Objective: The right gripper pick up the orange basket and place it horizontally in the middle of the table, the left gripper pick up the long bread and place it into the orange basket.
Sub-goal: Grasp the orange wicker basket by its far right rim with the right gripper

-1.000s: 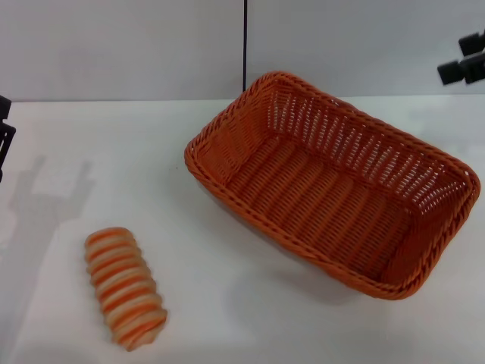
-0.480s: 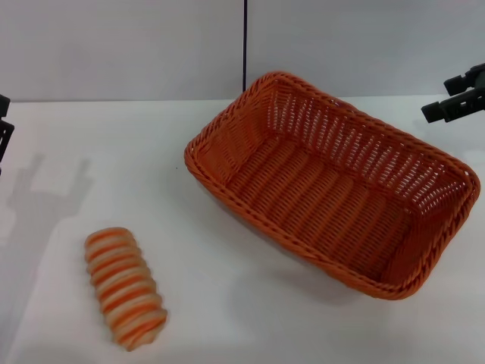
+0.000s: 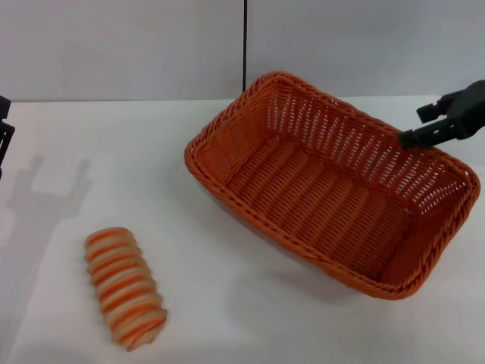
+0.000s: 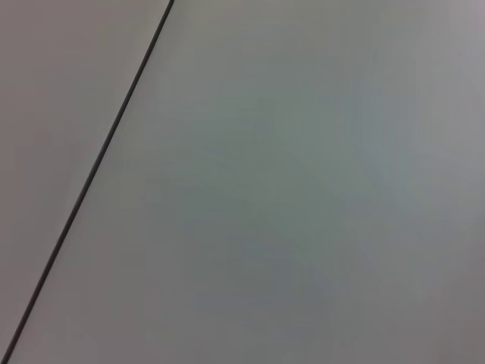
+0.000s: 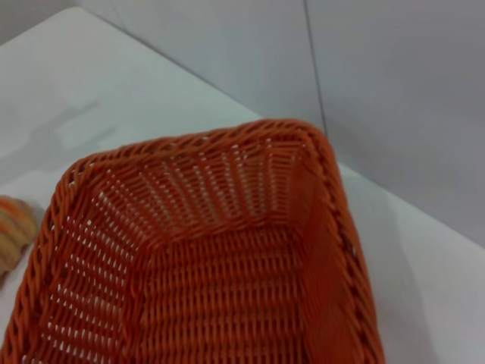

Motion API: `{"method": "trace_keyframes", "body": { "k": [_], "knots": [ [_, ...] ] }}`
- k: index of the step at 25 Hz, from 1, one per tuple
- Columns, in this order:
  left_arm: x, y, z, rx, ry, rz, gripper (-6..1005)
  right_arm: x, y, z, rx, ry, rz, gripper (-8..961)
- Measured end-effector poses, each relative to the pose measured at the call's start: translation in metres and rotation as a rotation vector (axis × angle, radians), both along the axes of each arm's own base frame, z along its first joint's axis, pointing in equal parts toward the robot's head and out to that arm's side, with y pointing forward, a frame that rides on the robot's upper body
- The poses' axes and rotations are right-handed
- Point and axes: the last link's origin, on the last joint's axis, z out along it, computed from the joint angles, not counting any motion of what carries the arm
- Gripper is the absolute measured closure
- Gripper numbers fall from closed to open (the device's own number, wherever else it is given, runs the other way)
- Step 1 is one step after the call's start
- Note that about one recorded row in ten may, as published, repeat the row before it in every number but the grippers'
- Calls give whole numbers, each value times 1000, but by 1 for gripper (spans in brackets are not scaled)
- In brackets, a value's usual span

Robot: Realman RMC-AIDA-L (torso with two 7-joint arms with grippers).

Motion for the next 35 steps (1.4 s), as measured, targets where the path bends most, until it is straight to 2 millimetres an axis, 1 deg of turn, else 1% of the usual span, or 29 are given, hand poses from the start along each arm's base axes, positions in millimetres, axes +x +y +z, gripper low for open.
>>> {"method": "trace_keyframes", "body": {
  "k": [8,11,19,26,35],
  "knots": [
    [0,0,0,0,-1,-1,193,4,3,-6,6,-9,-12,150],
    [0,0,0,0,-2,-1,194,4,3,-11,-2,-6,-22,150],
    [0,0,0,2,-6,4,196,14,8,-23,22,-37,-45,150],
    [0,1,-1,-1,-6,5,198,17,6,-30,27,-38,-32,149],
    [-2,4,-5,-31,-9,26,201,19,5,-34,30,-39,-11,459]
  ]
}}
